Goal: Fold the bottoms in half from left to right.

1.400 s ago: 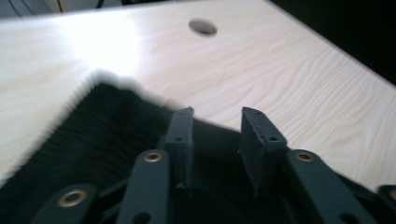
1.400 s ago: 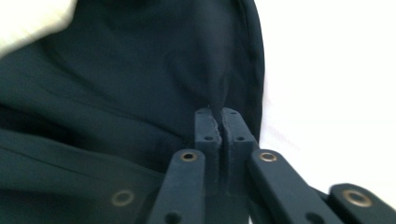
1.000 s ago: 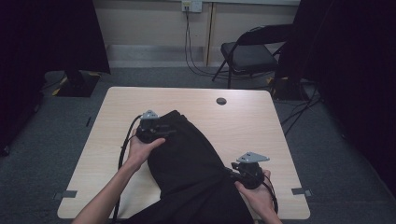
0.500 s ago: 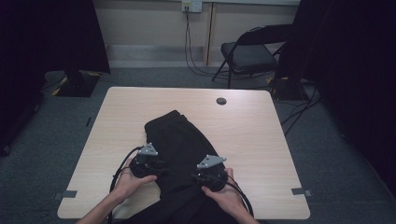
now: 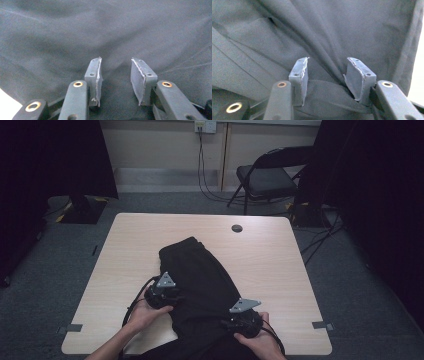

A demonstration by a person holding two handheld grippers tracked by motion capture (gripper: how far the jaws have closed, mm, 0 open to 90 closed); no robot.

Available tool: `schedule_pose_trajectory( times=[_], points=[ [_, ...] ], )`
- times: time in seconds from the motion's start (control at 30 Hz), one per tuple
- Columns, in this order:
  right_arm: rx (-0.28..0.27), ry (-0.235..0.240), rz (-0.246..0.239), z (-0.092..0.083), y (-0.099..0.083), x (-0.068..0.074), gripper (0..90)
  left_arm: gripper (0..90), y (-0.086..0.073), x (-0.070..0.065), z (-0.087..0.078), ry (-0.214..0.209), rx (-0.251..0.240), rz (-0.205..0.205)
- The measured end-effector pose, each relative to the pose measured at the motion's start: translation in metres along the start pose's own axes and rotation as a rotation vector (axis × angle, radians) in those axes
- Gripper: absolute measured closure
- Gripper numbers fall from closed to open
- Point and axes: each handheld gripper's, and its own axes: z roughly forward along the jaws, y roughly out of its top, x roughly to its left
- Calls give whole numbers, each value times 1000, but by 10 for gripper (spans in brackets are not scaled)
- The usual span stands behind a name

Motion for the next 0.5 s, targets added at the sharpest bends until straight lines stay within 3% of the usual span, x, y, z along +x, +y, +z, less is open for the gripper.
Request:
schedule_pose_trajectory(
  times=[0.13,0.23,0.27,0.37,0.5],
  points=[
    [-6,-16,13,8,8,1,494,615,10,12,9,33,0,-25],
    [-25,-24,22,22,21,-4,491,615,20,26,26,76,-58,-60],
    [-26,-25,25,26,25,-6,491,615,23,29,29,88,-57,-59],
    [-32,-29,30,33,32,-10,489,614,31,36,36,92,-60,-91],
    [-52,-39,39,46,44,-21,490,613,43,51,49,121,-71,-99]
  ],
)
